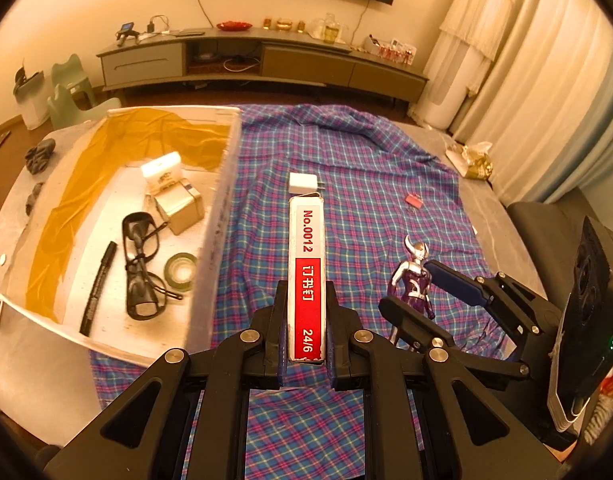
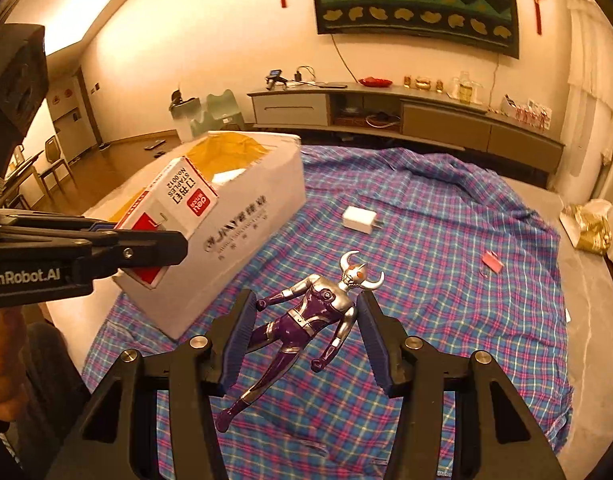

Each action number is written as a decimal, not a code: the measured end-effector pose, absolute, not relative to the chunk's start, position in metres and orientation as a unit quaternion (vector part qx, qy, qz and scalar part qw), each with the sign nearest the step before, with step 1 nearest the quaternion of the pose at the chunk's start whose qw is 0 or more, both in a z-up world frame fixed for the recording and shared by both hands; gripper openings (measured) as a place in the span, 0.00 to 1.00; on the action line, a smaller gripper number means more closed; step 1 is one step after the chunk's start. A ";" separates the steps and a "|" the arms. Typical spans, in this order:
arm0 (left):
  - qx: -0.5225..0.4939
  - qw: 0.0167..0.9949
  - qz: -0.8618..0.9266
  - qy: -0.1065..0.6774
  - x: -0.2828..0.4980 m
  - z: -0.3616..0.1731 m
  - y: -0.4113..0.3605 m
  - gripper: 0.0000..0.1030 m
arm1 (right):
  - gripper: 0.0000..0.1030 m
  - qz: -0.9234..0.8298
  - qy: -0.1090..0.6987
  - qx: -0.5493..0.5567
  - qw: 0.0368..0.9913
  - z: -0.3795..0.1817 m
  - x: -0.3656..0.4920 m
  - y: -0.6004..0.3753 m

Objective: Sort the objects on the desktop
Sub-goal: 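Carry the staple box and figure with both tools over the cardboard box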

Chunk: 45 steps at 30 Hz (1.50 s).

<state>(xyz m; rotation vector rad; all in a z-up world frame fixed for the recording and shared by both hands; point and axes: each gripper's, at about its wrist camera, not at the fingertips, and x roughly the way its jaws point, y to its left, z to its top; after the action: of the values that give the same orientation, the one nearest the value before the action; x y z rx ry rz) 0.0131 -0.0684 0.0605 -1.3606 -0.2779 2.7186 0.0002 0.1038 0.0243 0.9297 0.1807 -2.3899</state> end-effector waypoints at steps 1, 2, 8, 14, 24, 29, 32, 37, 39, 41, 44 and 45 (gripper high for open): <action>-0.443 0.043 0.891 -0.093 0.015 0.062 -0.073 0.14 | 0.52 -0.891 0.071 0.345 0.285 0.027 0.002 0.100; -0.441 0.042 0.892 -0.095 0.016 0.064 -0.077 0.14 | 0.52 -0.891 0.074 0.343 0.287 0.029 0.003 0.097; -0.428 0.033 0.897 -0.104 0.022 0.074 -0.106 0.14 | 0.52 -0.888 0.089 0.336 0.302 0.039 0.009 0.078; -0.418 0.013 0.901 -0.117 0.023 0.077 -0.139 0.14 | 0.52 -0.884 0.097 0.333 0.313 0.051 0.009 0.063; -0.406 -0.014 0.903 -0.141 0.013 0.075 -0.186 0.14 | 0.52 -0.877 0.116 0.329 0.331 0.071 -0.001 0.032; -0.401 -0.028 0.903 -0.150 0.007 0.074 -0.210 0.14 | 0.52 -0.871 0.129 0.331 0.340 0.076 -0.011 0.012; -0.399 -0.038 0.903 -0.155 0.001 0.073 -0.226 0.14 | 0.52 -0.867 0.140 0.331 0.344 0.077 -0.018 -0.002; -0.406 -0.052 0.897 -0.166 -0.012 0.065 -0.252 0.14 | 0.52 -0.860 0.152 0.336 0.353 0.077 -0.034 -0.031; -0.410 -0.055 0.895 -0.169 -0.017 0.060 -0.260 0.14 | 0.52 -0.856 0.157 0.340 0.356 0.075 -0.041 -0.042; -0.413 -0.061 0.893 -0.169 -0.023 0.056 -0.267 0.14 | 0.52 -0.852 0.162 0.344 0.360 0.073 -0.048 -0.055; -0.420 -0.064 0.889 -0.170 -0.030 0.049 -0.277 0.14 | 0.52 -0.845 0.168 0.352 0.365 0.070 -0.060 -0.074; -0.424 -0.064 0.887 -0.172 -0.032 0.046 -0.280 0.14 | 0.52 -0.843 0.170 0.355 0.366 0.069 -0.064 -0.082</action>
<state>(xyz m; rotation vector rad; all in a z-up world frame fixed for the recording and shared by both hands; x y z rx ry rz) -0.0325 -0.2803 0.0458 -1.3895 -0.5645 2.9063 -0.0642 -0.0818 0.0688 0.9122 0.4371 -2.1666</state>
